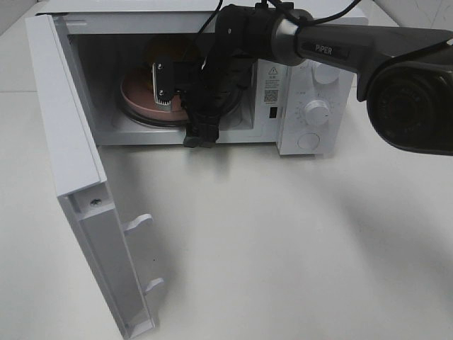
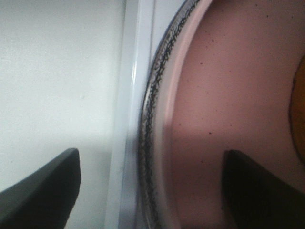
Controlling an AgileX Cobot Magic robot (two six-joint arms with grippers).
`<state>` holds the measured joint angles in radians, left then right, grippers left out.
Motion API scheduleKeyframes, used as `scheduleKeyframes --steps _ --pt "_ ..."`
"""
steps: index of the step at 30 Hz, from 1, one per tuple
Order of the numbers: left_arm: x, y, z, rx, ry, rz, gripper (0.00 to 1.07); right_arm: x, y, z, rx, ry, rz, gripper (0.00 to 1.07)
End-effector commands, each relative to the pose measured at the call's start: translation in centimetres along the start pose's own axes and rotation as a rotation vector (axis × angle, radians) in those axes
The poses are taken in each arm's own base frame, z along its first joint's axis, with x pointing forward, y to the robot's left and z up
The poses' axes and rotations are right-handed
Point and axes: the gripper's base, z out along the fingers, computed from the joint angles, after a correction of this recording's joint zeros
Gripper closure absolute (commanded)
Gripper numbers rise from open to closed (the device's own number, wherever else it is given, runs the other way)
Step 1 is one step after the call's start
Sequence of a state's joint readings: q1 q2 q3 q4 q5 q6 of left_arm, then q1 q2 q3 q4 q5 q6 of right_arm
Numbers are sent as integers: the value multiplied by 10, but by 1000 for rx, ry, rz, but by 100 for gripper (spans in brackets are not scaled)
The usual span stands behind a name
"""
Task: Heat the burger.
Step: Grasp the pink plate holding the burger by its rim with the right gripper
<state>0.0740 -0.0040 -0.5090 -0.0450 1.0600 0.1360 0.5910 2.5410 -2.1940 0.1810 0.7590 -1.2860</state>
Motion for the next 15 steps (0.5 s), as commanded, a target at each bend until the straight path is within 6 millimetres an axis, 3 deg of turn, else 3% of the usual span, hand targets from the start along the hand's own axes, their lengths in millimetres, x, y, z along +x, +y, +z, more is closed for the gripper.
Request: scheduleKeyframes --steps 1,3,4,6,7,8,10,15 --pt "1 0 -2 -4 -28 -9 2 8 7 4 -79 27 20 46" --pt "1 0 -2 -4 -28 -9 2 8 7 4 -84 29 19 50" --pt "1 0 -2 -4 -28 -9 2 8 8 4 -89 29 23 59" --pt "1 0 -2 -4 -28 -9 2 8 8 4 -90 30 26 65" --pt "1 0 -2 -4 -28 -9 2 8 9 4 -101 35 52 75" --pt "1 0 -2 -4 -28 -9 2 8 9 4 -101 35 52 75" --pt "1 0 -2 -4 -28 -9 2 10 12 4 -133 55 68 89" --pt "1 0 -2 -4 -28 -9 2 10 16 3 -174 74 49 103"
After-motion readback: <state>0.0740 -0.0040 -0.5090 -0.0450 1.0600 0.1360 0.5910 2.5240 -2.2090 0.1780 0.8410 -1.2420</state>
